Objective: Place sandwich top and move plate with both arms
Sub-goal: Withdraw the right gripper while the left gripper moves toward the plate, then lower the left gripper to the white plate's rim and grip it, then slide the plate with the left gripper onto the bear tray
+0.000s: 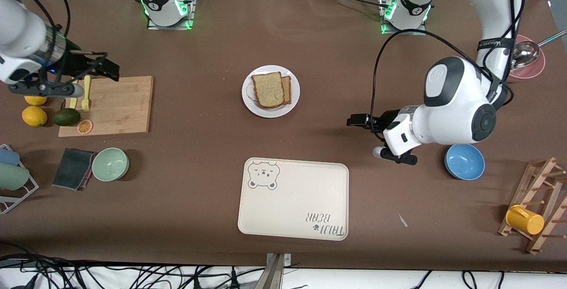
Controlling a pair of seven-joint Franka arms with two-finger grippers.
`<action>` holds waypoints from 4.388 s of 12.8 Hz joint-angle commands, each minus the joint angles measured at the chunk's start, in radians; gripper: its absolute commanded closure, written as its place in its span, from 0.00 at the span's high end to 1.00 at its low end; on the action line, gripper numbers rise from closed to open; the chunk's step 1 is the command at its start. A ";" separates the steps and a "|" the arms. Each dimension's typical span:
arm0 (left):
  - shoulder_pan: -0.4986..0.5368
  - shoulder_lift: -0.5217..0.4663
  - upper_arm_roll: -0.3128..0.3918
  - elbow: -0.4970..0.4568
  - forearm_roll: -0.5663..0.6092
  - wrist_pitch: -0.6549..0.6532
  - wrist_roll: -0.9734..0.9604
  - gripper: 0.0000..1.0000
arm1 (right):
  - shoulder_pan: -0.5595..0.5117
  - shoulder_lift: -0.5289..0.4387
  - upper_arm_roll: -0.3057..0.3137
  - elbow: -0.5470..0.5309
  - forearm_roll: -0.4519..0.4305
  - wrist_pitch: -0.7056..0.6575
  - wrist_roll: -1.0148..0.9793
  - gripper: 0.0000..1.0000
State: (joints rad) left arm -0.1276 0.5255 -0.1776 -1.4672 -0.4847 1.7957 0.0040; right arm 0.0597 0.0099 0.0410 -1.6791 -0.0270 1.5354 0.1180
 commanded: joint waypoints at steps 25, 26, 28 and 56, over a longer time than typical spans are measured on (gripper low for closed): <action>-0.242 0.387 -0.011 -0.004 -0.479 0.224 0.708 0.43 | -0.026 -0.016 -0.033 0.019 0.006 0.049 -0.003 1.00; -0.247 0.393 -0.013 -0.002 -0.479 0.231 0.712 0.43 | -0.026 -0.016 -0.033 0.018 0.006 0.048 -0.003 1.00; -0.253 0.400 -0.013 -0.002 -0.480 0.235 0.714 0.44 | -0.026 -0.016 -0.033 0.019 0.006 0.048 -0.003 1.00; -0.049 0.367 -0.152 0.040 -0.531 0.208 0.709 0.00 | -0.024 -0.016 -0.030 0.018 0.004 0.031 0.005 1.00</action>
State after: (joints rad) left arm -0.1966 0.9081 -0.3180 -1.4287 -0.9810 2.0158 0.6940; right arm 0.0375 -0.0055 0.0056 -1.6676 -0.0266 1.5787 0.1129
